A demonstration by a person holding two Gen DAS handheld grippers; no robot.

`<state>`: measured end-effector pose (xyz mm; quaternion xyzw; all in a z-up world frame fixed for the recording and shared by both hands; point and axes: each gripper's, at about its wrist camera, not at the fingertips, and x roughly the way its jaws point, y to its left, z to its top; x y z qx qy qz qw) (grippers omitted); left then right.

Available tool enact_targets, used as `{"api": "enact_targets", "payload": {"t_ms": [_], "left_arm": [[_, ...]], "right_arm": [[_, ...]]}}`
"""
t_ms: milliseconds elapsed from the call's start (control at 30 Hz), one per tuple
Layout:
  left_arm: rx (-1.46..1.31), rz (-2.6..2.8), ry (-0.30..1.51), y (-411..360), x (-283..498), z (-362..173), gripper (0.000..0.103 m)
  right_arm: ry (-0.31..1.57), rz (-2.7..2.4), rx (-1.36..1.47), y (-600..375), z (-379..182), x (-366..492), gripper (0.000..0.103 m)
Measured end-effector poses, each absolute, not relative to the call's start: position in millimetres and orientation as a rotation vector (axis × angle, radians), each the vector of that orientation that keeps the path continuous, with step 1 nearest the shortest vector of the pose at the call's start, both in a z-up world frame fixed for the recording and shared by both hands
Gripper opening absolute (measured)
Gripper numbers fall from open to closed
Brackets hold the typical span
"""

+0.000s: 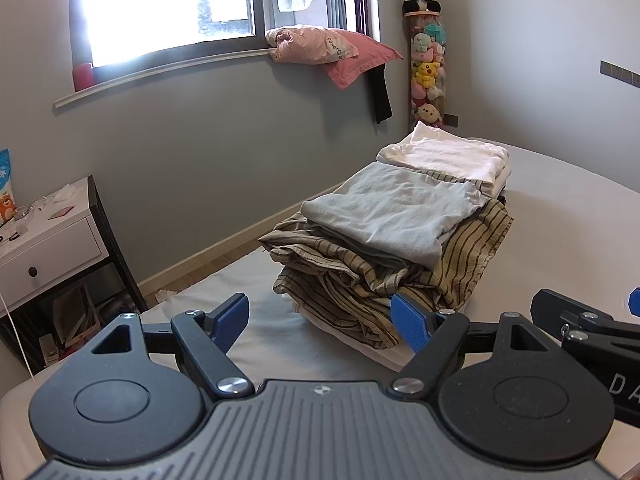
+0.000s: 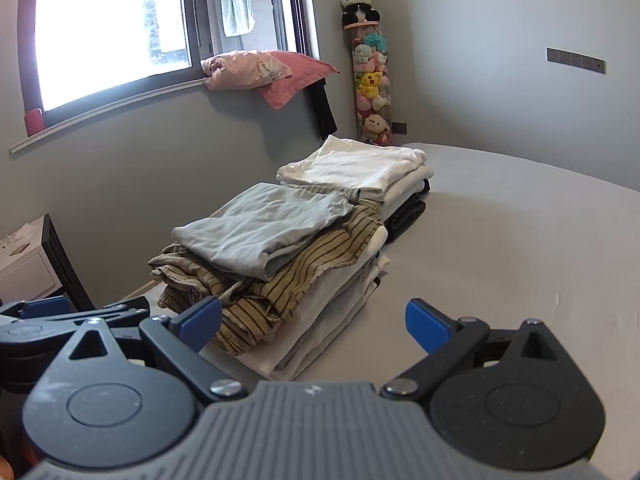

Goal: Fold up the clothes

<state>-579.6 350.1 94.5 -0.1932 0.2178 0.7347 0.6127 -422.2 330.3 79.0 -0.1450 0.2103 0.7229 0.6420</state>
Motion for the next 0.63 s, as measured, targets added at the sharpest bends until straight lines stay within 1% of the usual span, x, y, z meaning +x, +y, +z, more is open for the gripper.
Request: {"api": "enact_targets", "payload": {"t_ms": [633], "left_arm": [[-0.433, 1.679, 0.533, 350.4, -571.6, 91.0, 0.092]], "right_arm": [[0.507, 1.643, -0.327, 329.8, 73.1, -414.8, 0.099]]}}
